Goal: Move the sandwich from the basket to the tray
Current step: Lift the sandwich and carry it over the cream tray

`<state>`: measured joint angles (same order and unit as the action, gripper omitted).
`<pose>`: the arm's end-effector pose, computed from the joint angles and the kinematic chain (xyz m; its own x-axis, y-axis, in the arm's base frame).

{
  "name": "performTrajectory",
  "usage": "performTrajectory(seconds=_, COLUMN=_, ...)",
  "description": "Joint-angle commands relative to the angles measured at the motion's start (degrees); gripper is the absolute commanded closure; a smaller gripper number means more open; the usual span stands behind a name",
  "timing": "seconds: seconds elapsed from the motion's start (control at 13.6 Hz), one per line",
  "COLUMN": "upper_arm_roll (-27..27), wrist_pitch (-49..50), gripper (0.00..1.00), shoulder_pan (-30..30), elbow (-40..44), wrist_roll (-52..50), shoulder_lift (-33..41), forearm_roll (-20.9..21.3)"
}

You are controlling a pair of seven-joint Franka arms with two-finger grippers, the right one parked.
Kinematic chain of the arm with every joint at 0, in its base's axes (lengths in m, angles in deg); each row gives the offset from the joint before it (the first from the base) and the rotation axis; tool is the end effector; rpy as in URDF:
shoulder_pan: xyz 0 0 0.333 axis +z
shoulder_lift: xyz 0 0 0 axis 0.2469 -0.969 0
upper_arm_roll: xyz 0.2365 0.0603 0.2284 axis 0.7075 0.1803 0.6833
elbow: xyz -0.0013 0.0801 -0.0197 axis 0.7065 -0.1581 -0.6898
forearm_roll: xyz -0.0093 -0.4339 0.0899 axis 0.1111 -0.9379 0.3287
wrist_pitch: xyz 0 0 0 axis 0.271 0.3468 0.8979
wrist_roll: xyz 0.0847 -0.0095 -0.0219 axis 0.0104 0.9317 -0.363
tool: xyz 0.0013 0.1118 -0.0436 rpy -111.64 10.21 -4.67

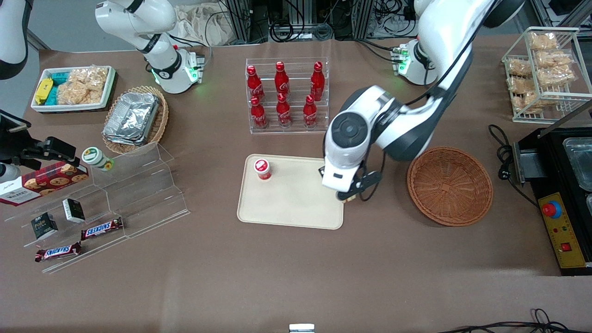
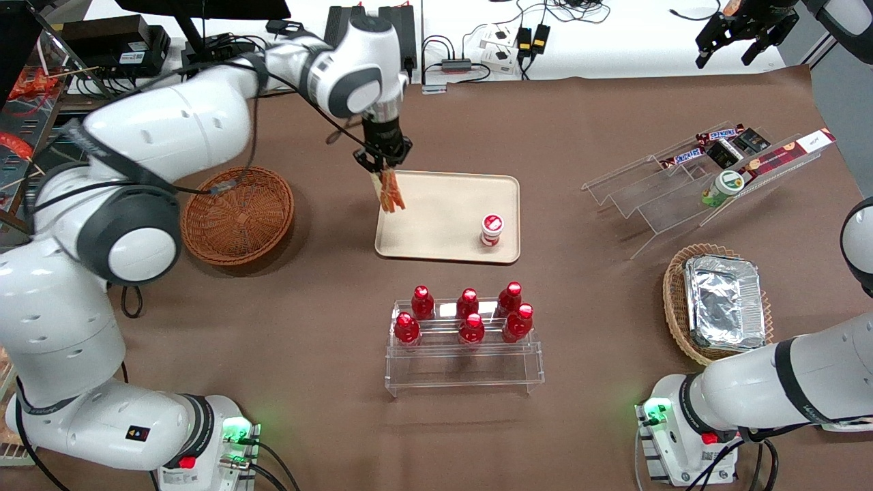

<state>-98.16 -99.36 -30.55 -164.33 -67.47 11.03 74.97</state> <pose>0.5975 -0.4560 0.3276 0.8846 0.4580 -0.0878 0.4492 -0.8874 -0.1035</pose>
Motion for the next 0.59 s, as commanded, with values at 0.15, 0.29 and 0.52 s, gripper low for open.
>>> performTrajectory(seconds=0.15, upper_arm_roll=-0.1, wrist_pitch=-5.4, gripper=0.94, shoulder_pan=-1.5, elbow=2.4, wrist_roll=-2.2, shoulder_lift=-7.4, forearm_roll=3.7)
performTrajectory(seconds=0.29, upper_arm_roll=0.0, wrist_pitch=-7.1, gripper=0.84, shoulder_pan=-1.5, elbow=2.4, wrist_roll=-3.1, shoulder_lift=-8.7, forearm_roll=4.1)
performTrajectory(seconds=0.52, upper_arm_roll=0.0, wrist_pitch=-9.1, gripper=0.25, shoulder_pan=-1.2, elbow=2.2, wrist_roll=-3.2, shoulder_lift=-8.8, forearm_roll=4.4)
